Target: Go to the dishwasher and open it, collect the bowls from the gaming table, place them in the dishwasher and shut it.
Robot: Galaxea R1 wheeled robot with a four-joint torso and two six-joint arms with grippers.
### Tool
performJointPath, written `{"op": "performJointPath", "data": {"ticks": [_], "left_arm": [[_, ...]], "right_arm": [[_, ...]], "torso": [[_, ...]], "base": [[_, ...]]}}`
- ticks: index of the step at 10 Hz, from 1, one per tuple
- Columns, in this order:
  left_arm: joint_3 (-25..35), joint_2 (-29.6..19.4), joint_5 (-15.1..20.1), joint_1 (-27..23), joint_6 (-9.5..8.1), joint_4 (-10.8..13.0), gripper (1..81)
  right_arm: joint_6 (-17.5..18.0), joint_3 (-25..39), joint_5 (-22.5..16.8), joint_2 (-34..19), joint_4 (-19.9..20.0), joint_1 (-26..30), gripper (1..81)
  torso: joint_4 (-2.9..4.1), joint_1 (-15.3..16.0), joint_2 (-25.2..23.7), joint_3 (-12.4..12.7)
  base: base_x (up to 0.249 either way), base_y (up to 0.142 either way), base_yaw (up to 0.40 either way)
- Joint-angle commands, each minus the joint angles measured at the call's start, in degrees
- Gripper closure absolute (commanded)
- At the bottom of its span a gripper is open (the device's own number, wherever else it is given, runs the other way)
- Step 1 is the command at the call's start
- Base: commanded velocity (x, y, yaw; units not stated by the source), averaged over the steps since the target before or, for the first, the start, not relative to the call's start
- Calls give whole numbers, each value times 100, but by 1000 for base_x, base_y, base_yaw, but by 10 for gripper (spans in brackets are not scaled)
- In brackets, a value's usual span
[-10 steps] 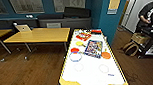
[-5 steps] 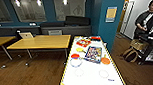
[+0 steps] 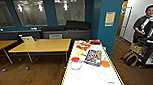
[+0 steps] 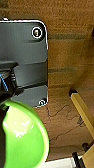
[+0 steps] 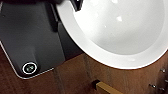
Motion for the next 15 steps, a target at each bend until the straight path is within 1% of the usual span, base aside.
{"op": "performJointPath", "data": {"ticks": [1, 2, 3, 4, 6, 7, 11, 15], "left_arm": [[192, -144, -40, -161, 31, 283, 811], [385, -250, -135, -109, 40, 292, 811], [674, -416, -215, -30, 49, 387, 811], [974, -627, -268, 67, 49, 511, 811], [1370, -970, -435, 217, 49, 661, 811], [1433, -1068, -514, 252, 49, 687, 811], [1398, -989, -514, 270, 49, 714, 811], [1328, -778, -461, 270, 49, 767, 811]], "right_arm": [[-23, 106, -147, -116, -195, 221, 811], [-23, 422, -147, -283, -195, 204, 811], [-32, 799, -138, -520, -195, 186, 811], [-32, 986, -138, -670, -195, 186, 811], [-15, 873, -138, -715, -186, 212, 811], [-6, 855, -138, -715, -186, 230, 811], [-23, 828, -138, -654, -195, 230, 811], [-23, 600, -138, -601, -195, 186, 811]], "torso": [[0, 0, 0, 0], [0, 0, -2, 2], [0, 0, -2, 2], [0, -2, -2, 2], [0, -2, -5, 5], [0, -2, -5, 5], [0, -3, -5, 5], [0, -3, -9, 9]], "base": [[0, 0, 0], [0, 0, 0], [0, 0, 0], [0, 0, 0], [0, 0, 0], [0, 0, 0], [-34, 0, 0], [-81, 0, 0]]}}
